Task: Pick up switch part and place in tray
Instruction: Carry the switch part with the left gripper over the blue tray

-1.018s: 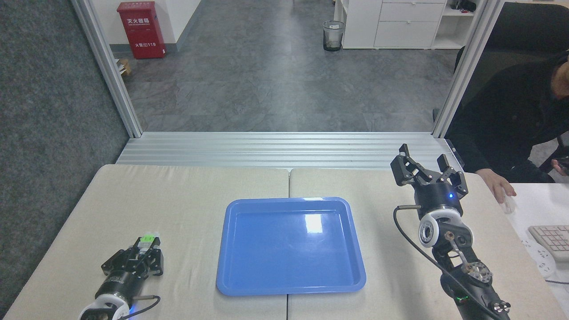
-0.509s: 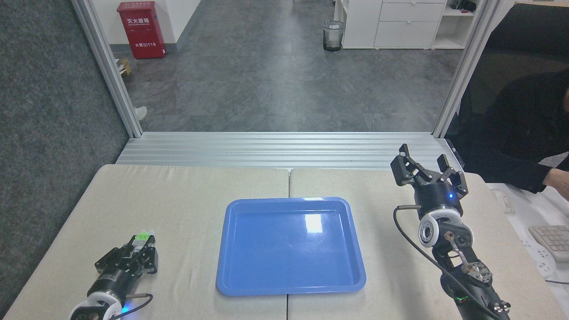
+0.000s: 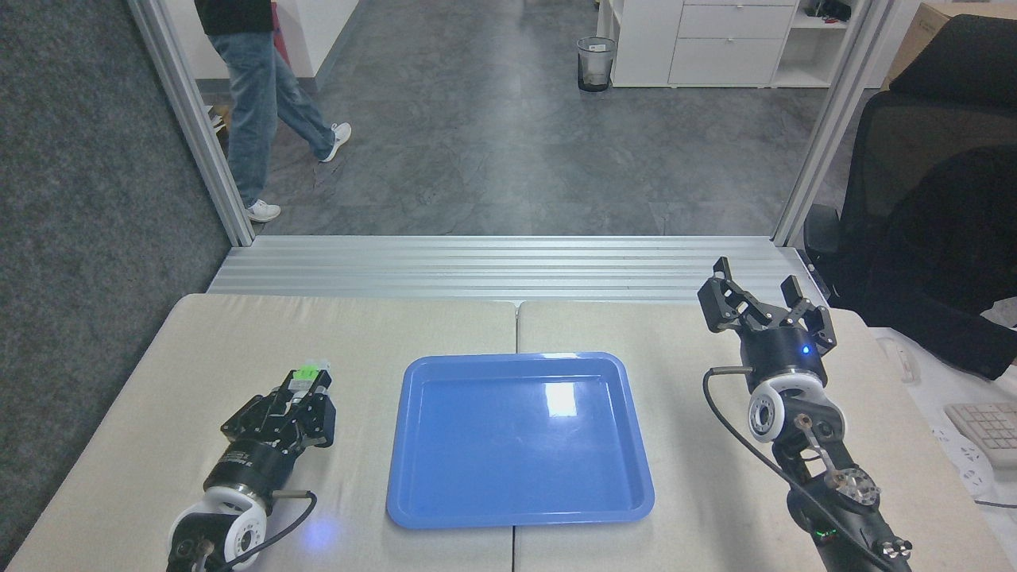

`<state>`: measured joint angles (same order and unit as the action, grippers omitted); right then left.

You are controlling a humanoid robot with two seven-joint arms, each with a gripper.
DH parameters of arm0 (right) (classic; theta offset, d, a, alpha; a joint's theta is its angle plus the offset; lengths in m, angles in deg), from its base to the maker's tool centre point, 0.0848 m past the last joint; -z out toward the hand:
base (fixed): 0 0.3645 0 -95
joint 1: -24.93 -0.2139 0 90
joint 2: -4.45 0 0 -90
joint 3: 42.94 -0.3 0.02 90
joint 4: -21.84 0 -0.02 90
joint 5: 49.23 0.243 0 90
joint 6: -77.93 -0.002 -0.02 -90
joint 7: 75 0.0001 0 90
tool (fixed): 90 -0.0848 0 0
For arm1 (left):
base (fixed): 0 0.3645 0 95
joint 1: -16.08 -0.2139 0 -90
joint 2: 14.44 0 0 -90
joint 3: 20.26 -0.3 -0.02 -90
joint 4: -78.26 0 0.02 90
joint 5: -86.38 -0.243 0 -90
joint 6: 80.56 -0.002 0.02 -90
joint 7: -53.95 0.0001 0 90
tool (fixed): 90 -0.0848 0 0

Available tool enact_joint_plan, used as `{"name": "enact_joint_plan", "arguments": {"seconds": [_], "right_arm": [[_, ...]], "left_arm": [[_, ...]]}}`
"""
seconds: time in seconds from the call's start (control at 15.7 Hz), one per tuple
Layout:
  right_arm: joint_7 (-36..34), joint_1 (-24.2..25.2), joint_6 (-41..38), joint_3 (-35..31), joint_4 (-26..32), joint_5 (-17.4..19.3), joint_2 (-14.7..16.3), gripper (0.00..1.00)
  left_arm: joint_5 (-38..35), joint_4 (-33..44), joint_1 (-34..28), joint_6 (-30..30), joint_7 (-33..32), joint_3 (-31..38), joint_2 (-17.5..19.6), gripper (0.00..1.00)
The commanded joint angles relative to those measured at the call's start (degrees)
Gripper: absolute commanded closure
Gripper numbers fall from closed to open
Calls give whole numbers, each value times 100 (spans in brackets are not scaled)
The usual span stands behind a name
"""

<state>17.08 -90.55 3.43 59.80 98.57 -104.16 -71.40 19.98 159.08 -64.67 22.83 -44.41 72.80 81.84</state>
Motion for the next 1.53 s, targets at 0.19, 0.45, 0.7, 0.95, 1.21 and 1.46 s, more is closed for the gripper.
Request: {"name": "enact_joint_plan", "arguments": {"seconds": [0.19,0.45,0.7,0.95,1.21,1.46], "right_arm": [[-5,0,6,0,0,0,-8,0],[3,0,6,0,0,0,-8,0],[3,0,6,0,0,0,-8,0],[3,0,-3,0,0,0,-8,0],[3,0,6,0,0,0,0,0],[3,0,6,0,0,0,-8,0]], "left_arm": [[-197,331,269,-1968,553,-3200,-1358,100],[-1204,-346,305,-2174,564,-4075,-1358,100],[-1858,-1059,419,-2297,424,-4375,-1384,100],[-1991,-1315,515,-2367,-121,-4410,-1384,98],[-1876,-1272,814,-3148,-87,-4340,-1402,0],[-1798,-1149,1043,-3299,-148,-3981,-1393,0]]}}
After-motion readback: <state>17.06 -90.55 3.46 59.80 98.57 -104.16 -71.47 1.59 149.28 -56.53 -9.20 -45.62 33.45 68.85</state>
